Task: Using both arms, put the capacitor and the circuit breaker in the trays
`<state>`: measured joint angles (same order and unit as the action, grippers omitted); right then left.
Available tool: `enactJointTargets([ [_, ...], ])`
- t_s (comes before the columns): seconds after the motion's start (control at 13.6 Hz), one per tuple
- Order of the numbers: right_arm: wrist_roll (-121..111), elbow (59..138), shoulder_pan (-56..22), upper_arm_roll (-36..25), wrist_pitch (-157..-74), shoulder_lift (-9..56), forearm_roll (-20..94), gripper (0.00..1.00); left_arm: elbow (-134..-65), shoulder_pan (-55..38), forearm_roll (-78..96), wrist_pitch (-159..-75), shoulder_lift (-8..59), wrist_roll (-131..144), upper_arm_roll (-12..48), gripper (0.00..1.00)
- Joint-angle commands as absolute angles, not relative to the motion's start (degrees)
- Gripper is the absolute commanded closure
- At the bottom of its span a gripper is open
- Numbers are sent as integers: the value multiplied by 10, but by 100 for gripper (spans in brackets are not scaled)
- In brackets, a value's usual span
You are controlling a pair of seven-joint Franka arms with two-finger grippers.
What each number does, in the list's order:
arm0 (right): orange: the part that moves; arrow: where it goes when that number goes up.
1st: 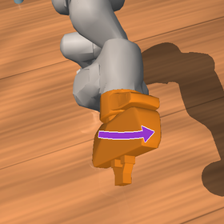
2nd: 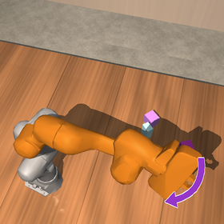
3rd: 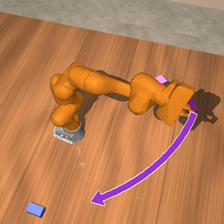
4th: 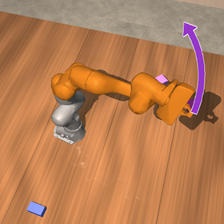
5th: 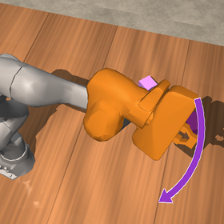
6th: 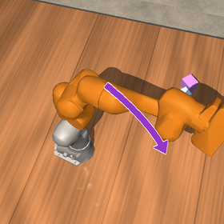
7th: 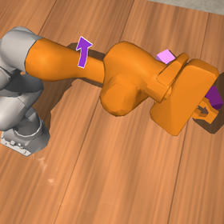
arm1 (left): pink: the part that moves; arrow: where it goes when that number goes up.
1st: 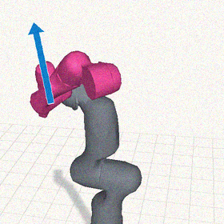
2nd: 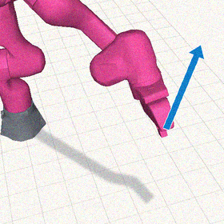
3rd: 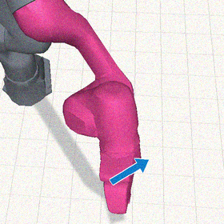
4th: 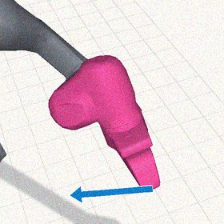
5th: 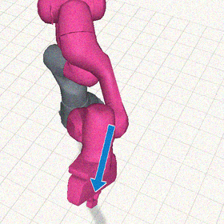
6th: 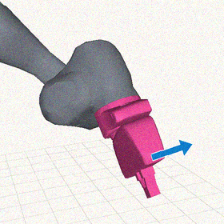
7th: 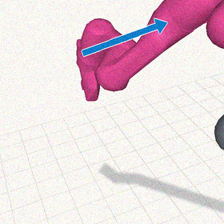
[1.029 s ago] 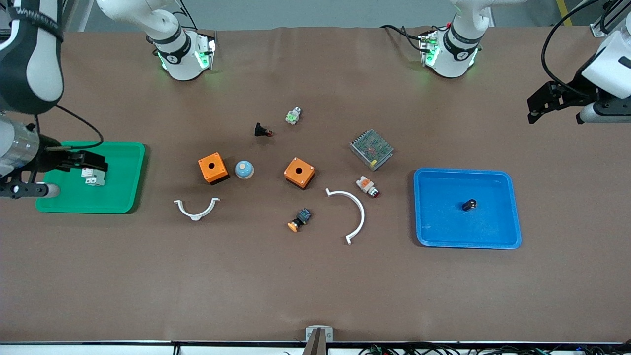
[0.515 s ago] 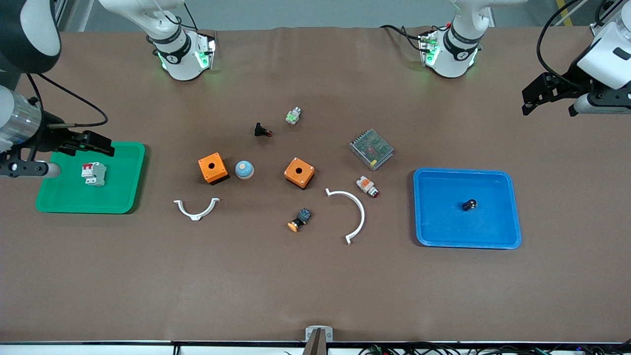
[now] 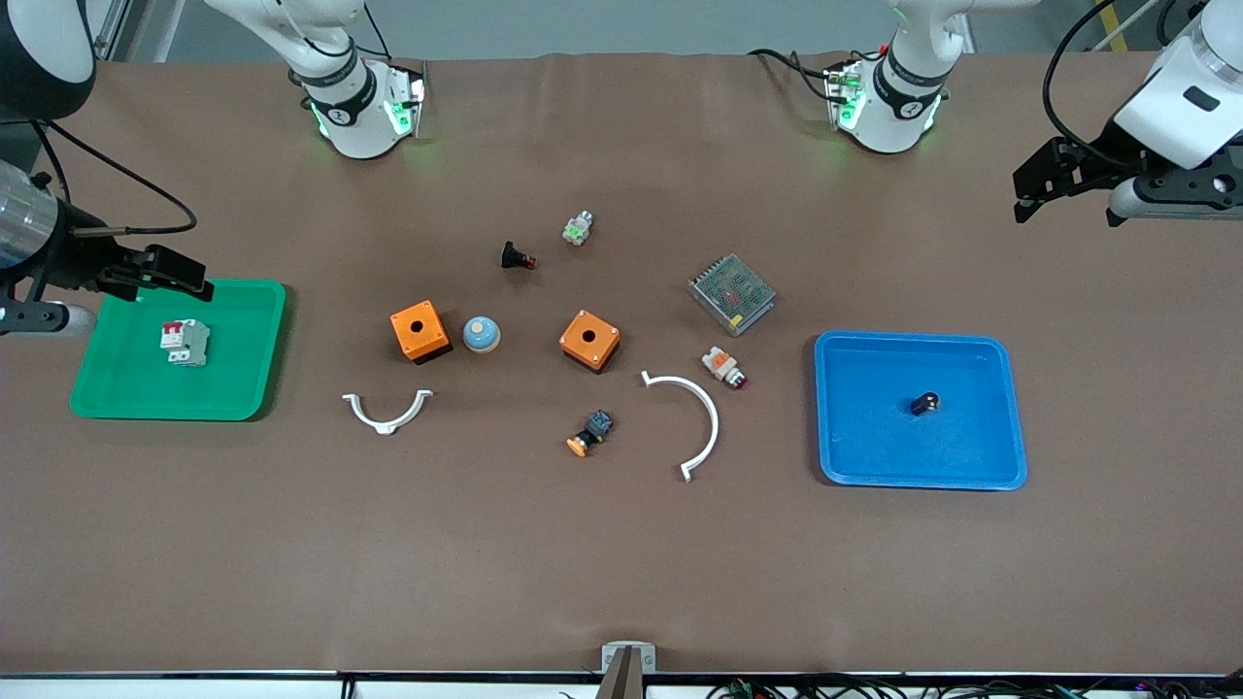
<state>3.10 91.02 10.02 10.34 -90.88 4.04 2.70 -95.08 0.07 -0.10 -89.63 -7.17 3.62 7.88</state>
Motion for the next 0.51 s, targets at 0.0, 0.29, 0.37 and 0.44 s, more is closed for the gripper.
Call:
enactJointTargets([
  [0.0, 32, 904, 105, 93, -915, 31, 15, 0, -939, 5, 7, -889, -74, 26, 76, 0],
  [0.29, 31, 896, 18, -5, -915, 33, 16, 0, -912, 6, -1, -887, -49, 28, 76, 0],
  [0.37, 31, 896, 17, -5, -915, 32, 15, 0, -910, 5, -2, -885, -49, 29, 76, 0],
  [0.44, 31, 894, 17, -5, -916, 33, 15, 0, -908, 5, -3, -885, -49, 29, 75, 0],
])
